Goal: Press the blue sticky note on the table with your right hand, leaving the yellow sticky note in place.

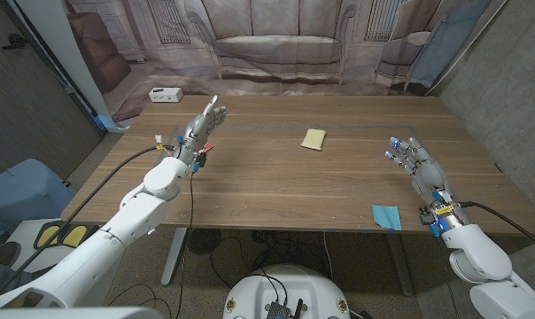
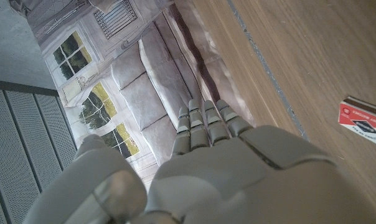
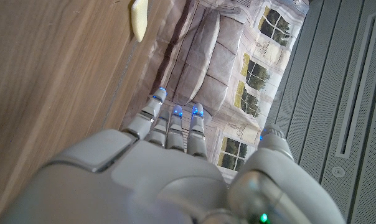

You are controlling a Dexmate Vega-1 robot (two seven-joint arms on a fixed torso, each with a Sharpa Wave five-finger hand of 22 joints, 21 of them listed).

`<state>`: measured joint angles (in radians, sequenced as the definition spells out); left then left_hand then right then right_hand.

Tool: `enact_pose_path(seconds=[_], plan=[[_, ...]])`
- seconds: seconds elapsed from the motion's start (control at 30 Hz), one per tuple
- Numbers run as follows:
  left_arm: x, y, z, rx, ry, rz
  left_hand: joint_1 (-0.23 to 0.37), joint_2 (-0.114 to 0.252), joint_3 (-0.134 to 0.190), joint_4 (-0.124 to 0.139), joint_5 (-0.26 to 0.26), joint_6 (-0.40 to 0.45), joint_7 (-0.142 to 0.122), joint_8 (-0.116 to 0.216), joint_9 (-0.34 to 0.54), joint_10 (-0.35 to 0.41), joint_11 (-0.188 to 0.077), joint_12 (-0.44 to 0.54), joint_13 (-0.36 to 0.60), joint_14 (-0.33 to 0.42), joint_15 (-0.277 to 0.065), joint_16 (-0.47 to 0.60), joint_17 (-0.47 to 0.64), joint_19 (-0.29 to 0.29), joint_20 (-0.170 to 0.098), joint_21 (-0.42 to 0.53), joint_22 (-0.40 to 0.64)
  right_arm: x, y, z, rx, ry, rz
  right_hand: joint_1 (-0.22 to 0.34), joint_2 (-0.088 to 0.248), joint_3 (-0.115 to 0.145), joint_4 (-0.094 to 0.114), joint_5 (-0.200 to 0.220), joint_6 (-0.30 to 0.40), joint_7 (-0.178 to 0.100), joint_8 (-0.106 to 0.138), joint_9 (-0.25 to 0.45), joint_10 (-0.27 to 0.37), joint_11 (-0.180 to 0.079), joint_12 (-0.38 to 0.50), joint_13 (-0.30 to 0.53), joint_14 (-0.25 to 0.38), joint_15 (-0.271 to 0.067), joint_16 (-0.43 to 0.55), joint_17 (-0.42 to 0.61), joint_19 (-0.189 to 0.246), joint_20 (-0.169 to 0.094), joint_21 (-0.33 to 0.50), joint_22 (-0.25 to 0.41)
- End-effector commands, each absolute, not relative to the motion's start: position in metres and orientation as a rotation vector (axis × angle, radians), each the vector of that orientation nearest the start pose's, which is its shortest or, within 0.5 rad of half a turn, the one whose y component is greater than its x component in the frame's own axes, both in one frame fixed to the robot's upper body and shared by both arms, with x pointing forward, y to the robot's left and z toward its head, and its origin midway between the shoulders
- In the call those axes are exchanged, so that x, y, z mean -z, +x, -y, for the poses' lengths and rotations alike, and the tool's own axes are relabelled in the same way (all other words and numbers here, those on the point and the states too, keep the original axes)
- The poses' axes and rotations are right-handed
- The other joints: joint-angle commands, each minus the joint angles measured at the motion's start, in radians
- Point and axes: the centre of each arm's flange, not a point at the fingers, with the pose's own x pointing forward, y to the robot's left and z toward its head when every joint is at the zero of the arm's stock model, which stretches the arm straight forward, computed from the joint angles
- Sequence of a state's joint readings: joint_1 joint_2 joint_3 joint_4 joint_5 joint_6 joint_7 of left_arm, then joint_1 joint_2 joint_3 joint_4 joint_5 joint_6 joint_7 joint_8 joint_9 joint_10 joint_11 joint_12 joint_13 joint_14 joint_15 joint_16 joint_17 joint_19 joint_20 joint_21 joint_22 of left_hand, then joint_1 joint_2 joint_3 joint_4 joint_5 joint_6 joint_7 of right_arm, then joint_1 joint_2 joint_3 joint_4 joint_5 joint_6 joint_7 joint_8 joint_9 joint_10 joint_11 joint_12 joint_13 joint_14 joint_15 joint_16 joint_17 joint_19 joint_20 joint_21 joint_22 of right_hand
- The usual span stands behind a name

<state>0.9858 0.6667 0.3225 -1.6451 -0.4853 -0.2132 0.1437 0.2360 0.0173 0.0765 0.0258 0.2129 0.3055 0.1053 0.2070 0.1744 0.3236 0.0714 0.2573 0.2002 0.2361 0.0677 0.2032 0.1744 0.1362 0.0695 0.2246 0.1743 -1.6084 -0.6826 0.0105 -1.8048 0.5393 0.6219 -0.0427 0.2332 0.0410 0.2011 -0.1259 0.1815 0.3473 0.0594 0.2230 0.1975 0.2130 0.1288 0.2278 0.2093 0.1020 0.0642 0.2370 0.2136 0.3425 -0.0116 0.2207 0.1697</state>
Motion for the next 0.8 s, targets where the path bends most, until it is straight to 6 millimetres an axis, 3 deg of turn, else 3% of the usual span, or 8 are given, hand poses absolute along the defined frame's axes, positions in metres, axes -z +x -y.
enact_pose_path(seconds=[0.03, 0.8], plan=[[-0.008, 0.589, -0.28, 0.14, 0.178, 0.696, 0.005, 0.0, 0.002, -0.007, -0.002, 0.01, -0.004, -0.003, 0.006, 0.005, 0.002, -0.006, 0.0, 0.001, 0.0, -0.005, 0.005, 0.012, -0.006, -0.002, 0.005, 0.135, 0.433, 0.37, -0.097, -0.106, 0.786, -0.001, -0.003, -0.005, -0.002, 0.005, 0.016, 0.008, 0.008, 0.006, 0.016, 0.001, 0.007, -0.001, 0.011, -0.003, 0.004, 0.003, 0.014, 0.0, -0.003, 0.002], [-0.021, 0.585, -0.268, 0.16, 0.215, 0.711, 0.008, 0.004, 0.002, -0.01, -0.003, 0.018, 0.001, -0.005, 0.006, 0.011, -0.001, -0.01, 0.0, 0.0, -0.003, -0.008, 0.006, 0.01, -0.009, -0.009, 0.005, 0.162, 0.392, 0.379, -0.001, -0.204, 0.808, 0.004, 0.002, -0.004, -0.005, 0.007, 0.048, -0.012, 0.014, 0.005, 0.034, -0.004, 0.009, -0.001, 0.018, -0.009, 0.0, 0.001, 0.019, 0.001, -0.009, 0.002]])
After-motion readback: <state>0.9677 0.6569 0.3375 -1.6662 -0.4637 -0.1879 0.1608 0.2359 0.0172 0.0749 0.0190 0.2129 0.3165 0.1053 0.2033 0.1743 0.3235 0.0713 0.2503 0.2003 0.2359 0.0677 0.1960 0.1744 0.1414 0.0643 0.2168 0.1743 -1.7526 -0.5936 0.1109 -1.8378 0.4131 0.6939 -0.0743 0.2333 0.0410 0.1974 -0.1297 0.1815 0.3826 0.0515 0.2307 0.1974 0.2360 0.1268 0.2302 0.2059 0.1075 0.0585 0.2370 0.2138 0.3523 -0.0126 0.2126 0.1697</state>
